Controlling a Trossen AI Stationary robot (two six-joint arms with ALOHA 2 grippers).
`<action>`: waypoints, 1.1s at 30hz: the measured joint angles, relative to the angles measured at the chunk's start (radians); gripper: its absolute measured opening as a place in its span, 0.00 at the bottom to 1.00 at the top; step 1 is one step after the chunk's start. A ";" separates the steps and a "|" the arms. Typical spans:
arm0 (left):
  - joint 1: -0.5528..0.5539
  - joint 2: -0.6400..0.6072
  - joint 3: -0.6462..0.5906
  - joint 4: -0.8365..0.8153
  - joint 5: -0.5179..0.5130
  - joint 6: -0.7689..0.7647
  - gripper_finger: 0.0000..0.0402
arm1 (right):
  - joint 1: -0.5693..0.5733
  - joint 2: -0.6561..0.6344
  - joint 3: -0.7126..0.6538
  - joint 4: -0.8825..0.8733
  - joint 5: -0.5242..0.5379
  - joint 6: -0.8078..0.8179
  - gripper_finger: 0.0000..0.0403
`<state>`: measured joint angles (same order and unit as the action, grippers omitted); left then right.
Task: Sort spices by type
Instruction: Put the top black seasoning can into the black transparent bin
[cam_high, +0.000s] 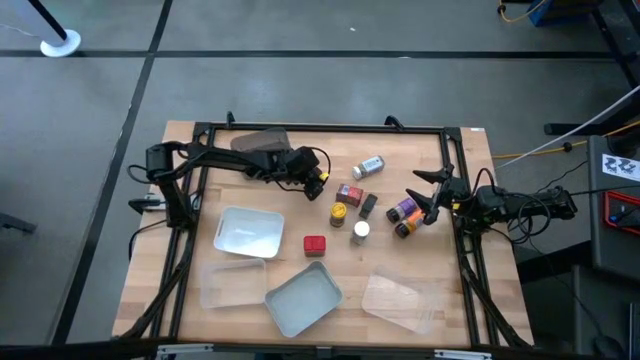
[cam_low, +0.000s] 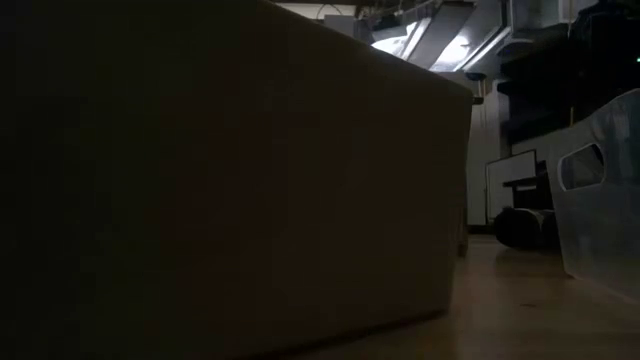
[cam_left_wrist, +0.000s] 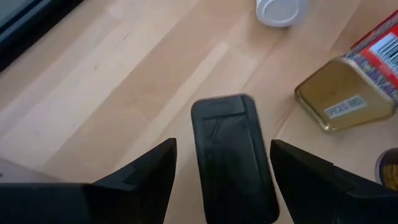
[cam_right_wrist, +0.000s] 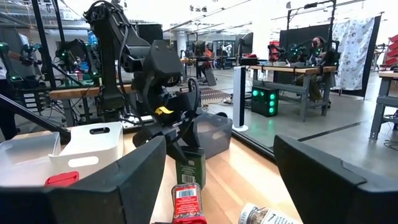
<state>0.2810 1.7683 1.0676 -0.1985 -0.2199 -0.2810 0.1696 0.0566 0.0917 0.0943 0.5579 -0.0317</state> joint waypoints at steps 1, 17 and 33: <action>0.000 0.000 0.000 0.001 0.000 0.000 0.59 | 0.000 0.000 0.000 0.000 0.000 0.000 0.74; 0.011 -0.014 0.000 -0.009 0.003 0.003 0.29 | 0.000 0.000 0.000 0.000 0.000 0.000 0.74; 0.108 -0.298 0.000 -0.063 0.000 0.051 0.30 | 0.000 0.000 0.000 0.000 0.000 0.000 0.74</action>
<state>0.3885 1.4708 1.0676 -0.2613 -0.2196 -0.2295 0.1696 0.0566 0.0917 0.0944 0.5579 -0.0318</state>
